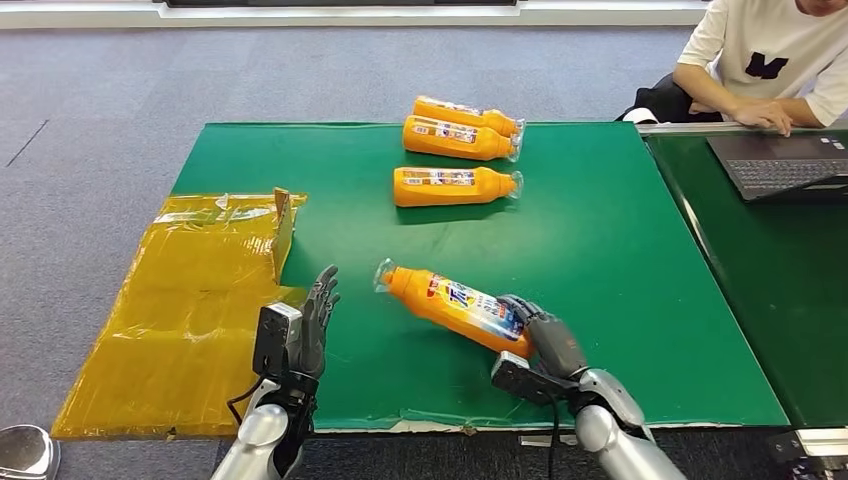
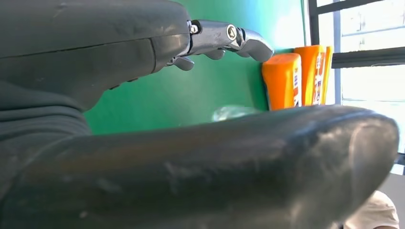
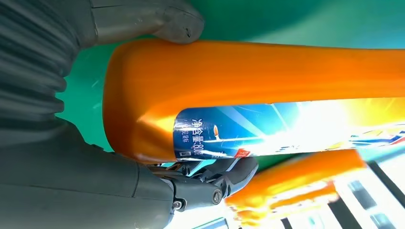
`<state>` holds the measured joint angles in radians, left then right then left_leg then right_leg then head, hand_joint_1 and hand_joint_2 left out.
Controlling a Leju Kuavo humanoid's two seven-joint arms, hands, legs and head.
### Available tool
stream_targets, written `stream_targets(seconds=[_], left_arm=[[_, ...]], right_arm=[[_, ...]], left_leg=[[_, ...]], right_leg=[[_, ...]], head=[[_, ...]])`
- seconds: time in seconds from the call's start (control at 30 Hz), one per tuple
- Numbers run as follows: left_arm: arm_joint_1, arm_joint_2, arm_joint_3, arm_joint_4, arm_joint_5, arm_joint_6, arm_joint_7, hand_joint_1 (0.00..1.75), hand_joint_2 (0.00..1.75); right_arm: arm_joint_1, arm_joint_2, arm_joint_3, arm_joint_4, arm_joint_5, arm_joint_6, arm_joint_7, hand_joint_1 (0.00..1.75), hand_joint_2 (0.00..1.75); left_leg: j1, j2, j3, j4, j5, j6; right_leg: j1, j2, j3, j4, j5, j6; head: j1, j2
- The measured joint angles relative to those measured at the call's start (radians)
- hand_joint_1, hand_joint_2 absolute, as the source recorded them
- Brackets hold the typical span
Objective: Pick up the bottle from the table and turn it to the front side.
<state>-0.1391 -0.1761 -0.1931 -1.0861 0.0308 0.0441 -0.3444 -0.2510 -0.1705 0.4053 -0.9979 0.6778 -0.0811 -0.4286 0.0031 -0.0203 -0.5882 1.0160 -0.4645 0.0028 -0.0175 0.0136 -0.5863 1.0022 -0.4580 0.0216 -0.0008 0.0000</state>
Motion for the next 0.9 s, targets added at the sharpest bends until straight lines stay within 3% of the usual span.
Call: stream_targets(seconds=[0.2,0.37,0.67,0.9], left_arm=[[0.047,-0.009,-0.003,-0.05,-0.032,0.063,0.053,0.0,0.0],[0.084,-0.019,-0.009,-0.097,-0.04,0.064,0.081,0.0,0.0],[0.091,-0.036,-0.018,-0.109,-0.119,0.003,0.106,0.0,0.0],[0.091,-0.053,-0.027,-0.098,-0.132,-0.017,0.109,0.0,0.0]], right_arm=[[0.09,0.104,-0.106,-0.132,-0.038,-0.003,-0.043,1.75,1.75],[0.136,0.186,-0.155,-0.229,-0.071,0.014,-0.077,1.75,1.75],[0.17,0.282,-0.195,-0.29,-0.117,0.046,-0.115,1.75,1.75],[0.171,0.318,-0.198,-0.29,-0.129,0.057,-0.124,1.75,1.75]], left_leg=[[0.0,0.001,0.0,0.0,-0.001,-0.002],[0.0,0.001,0.0,0.0,-0.002,-0.002],[0.0,0.001,0.0,0.0,-0.002,-0.002],[0.0,0.001,0.0,0.0,-0.002,-0.002]], right_leg=[[0.0,0.001,-0.001,0.0,-0.001,-0.002],[0.0,0.001,-0.001,0.0,-0.002,-0.002],[0.0,0.001,-0.001,0.0,-0.002,-0.002],[0.0,0.001,-0.002,0.0,-0.002,-0.002]], head=[[0.0,0.0],[0.0,0.0],[0.0,0.0],[0.0,0.0]])
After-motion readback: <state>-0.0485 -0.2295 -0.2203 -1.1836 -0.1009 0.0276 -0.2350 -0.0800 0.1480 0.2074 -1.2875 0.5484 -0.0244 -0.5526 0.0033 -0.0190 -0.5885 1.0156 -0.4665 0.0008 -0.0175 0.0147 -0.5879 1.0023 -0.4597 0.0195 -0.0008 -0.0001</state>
